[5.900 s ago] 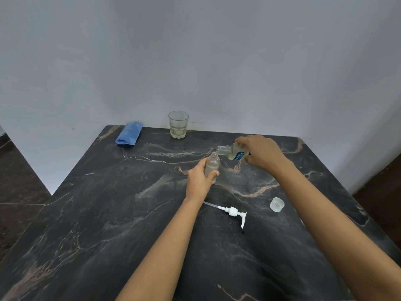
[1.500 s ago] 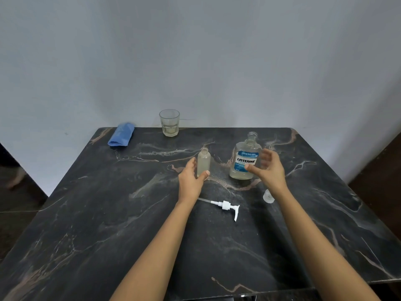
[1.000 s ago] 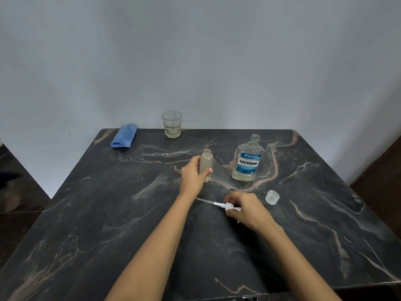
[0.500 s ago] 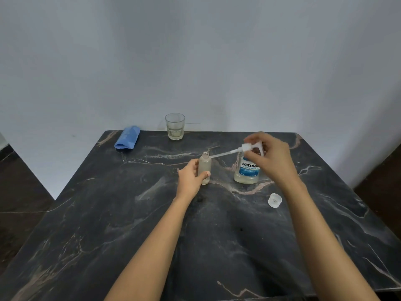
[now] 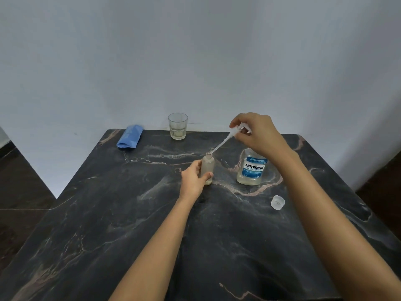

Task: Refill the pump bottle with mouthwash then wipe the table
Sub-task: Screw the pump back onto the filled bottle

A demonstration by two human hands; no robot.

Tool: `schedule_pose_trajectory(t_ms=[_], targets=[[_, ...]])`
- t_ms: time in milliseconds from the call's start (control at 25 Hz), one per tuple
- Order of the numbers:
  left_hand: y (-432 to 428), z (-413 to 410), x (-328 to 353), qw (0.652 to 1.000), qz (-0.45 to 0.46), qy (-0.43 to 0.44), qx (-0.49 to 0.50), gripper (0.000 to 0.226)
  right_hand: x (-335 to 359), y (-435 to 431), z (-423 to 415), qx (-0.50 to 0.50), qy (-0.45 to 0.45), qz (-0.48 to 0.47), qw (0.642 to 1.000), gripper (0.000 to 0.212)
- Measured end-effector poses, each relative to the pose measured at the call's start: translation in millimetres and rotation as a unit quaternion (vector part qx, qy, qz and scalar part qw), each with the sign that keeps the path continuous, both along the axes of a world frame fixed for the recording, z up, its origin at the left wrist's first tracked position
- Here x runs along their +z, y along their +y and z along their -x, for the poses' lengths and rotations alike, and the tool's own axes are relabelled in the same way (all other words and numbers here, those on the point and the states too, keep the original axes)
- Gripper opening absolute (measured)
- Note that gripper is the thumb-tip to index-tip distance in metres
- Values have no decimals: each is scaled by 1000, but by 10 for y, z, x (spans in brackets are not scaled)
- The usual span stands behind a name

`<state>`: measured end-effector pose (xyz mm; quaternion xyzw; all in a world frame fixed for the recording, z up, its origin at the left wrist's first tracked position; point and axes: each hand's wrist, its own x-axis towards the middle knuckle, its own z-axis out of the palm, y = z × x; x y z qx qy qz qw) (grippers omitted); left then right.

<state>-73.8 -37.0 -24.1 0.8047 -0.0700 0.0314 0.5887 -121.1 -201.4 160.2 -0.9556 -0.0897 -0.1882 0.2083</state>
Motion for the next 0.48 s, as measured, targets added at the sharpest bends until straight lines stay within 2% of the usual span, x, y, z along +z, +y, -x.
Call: schedule_pose_trajectory(t_ms=[280, 480], targets=[[-1, -3, -11, 1000, -6, 5, -1, 48, 95, 220, -278, 48, 61, 104, 992, 26], [-2, -6, -19, 1000, 0, 7, -4, 49, -26, 373, -475, 90, 112, 146, 979, 27]])
